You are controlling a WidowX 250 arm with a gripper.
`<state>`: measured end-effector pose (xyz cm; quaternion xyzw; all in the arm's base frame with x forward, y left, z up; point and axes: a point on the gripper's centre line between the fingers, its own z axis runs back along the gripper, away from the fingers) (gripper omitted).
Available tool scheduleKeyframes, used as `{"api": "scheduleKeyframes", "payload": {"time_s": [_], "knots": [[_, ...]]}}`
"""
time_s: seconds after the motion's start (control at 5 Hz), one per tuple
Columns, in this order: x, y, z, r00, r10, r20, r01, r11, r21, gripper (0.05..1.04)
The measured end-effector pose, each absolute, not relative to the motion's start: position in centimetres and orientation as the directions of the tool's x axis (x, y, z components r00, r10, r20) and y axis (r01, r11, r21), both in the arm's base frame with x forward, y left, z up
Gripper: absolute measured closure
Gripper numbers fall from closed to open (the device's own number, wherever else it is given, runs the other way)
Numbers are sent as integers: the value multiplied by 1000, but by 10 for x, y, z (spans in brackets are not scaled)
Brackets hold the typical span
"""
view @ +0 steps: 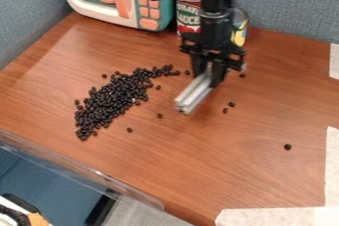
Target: Sweep into pile
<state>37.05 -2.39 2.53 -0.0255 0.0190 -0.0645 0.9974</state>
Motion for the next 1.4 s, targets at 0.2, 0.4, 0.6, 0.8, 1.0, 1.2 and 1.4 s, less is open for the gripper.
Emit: {"api": "scheduleKeyframes", "payload": {"time_s": [0.2, 0.4, 0.6, 0.8, 1.0, 1.2, 1.4], "knots": [[388, -49, 14, 988, -147, -37, 144, 987, -66, 714], [402, -75, 16, 986, -162, -24, 161, 985, -56, 713], [411, -91, 9, 984, -175, -27, 174, 984, -43, 713], [418, -102, 11, 988, -156, -19, 155, 987, -30, 713], [421, -106, -1, 990, -139, -26, 139, 990, -13, 713], [413, -99, -7, 996, -84, 0, 84, 996, 0, 713], [396, -79, -7, 999, 40, 36, -40, 999, 3, 713]]}}
